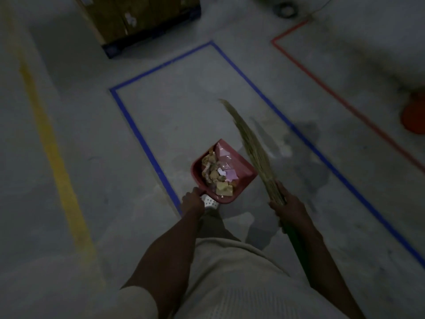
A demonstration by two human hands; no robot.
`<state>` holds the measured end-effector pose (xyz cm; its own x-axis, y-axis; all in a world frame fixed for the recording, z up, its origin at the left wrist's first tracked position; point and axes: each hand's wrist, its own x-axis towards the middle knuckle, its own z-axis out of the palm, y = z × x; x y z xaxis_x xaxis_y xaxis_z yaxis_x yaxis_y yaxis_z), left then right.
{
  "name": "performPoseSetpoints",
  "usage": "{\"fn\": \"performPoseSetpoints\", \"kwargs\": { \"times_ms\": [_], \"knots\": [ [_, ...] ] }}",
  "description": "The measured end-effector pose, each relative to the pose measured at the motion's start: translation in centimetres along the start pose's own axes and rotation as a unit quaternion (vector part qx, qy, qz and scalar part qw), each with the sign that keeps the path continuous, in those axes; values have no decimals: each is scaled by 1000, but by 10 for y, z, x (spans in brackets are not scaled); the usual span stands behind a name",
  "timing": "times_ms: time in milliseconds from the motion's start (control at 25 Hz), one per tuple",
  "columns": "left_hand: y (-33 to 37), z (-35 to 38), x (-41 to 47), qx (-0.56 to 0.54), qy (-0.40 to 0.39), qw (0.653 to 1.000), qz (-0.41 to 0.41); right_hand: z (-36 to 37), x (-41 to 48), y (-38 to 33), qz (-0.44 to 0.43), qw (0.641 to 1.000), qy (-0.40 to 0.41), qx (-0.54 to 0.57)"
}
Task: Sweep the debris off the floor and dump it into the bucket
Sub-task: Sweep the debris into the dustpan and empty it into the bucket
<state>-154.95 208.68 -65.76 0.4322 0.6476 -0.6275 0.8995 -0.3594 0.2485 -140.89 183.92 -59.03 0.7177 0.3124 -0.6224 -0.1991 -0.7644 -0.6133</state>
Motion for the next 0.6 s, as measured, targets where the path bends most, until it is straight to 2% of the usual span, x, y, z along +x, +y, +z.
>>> {"fn": "performPoseSetpoints", "kwargs": {
  "times_ms": [400, 600],
  "knots": [
    [181, -119, 148, 84, -7, 982, 169, -55, 104, -106, 68, 978, 143, 136],
    [291, -139, 185, 105, -27, 965, 240, -94, 141, -114, 117, 957, 190, 186]
  ]
}}
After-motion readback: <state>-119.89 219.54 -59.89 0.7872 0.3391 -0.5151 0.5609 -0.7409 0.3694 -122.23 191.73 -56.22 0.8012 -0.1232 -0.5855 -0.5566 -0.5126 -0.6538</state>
